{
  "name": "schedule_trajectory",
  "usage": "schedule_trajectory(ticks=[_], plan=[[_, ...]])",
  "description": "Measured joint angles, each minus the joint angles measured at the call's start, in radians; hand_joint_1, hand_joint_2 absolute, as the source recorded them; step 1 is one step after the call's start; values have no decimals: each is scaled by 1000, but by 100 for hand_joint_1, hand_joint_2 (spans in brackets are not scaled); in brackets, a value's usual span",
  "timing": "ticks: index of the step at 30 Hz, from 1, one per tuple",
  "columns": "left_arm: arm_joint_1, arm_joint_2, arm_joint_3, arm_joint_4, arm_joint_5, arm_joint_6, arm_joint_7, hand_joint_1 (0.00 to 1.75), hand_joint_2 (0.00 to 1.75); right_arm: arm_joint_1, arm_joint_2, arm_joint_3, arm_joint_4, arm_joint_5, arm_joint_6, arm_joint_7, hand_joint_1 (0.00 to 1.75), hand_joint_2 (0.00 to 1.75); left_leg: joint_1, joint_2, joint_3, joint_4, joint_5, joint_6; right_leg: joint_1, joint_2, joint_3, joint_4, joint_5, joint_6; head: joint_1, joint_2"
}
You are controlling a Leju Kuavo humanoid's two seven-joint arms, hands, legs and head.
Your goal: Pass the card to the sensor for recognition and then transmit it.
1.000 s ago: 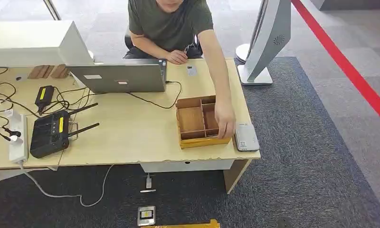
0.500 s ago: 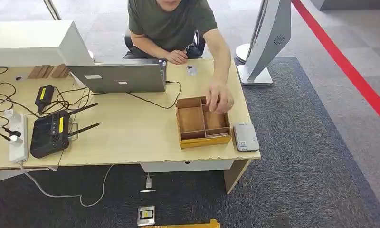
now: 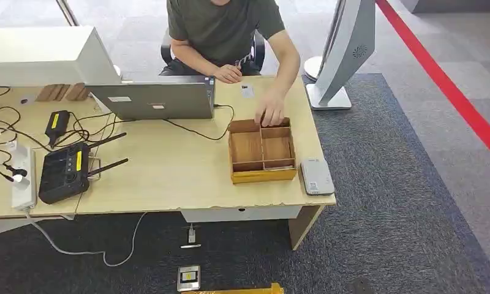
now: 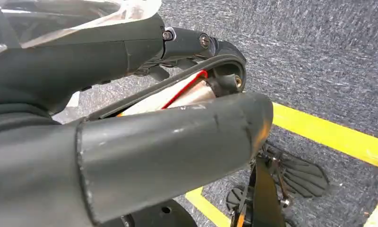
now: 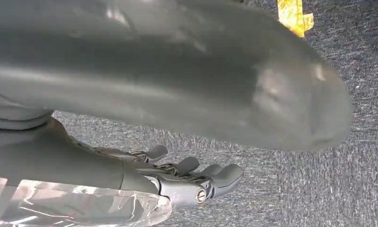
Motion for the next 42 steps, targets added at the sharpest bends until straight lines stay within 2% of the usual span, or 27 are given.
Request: schedule_trajectory(ticks=[27, 30, 34, 38, 42], plan=[[0, 1, 0, 0, -10, -2, 1, 0, 0, 0, 21, 0, 0, -3, -2, 17, 0, 0, 0, 0, 0, 0, 0, 0, 0, 0, 0, 0, 0, 0, 0, 0], [0, 2, 0, 0, 11, -23, 24, 0, 0, 0, 24, 0, 0, -3, -3, 25, 0, 0, 0, 0, 0, 0, 0, 0, 0, 0, 0, 0, 0, 0, 0, 0], [0, 3, 0, 0, 44, -27, 19, 0, 0, -1, 26, 0, 0, -3, -3, 31, 0, 0, 0, 0, 0, 0, 0, 0, 0, 0, 0, 0, 0, 0, 0, 0], [0, 6, 5, 0, 50, 13, 13, 0, 0, -1, 29, 0, 0, -5, -3, 33, 0, 0, 0, 0, 0, 0, 0, 0, 0, 0, 0, 0, 0, 0, 0, 0], [0, 8, 5, 0, 33, 24, 2, 0, 0, -1, 31, 0, 0, -2, -2, 39, 0, 0, 0, 0, 0, 0, 0, 0, 0, 0, 0, 0, 0, 0, 0, 0]])
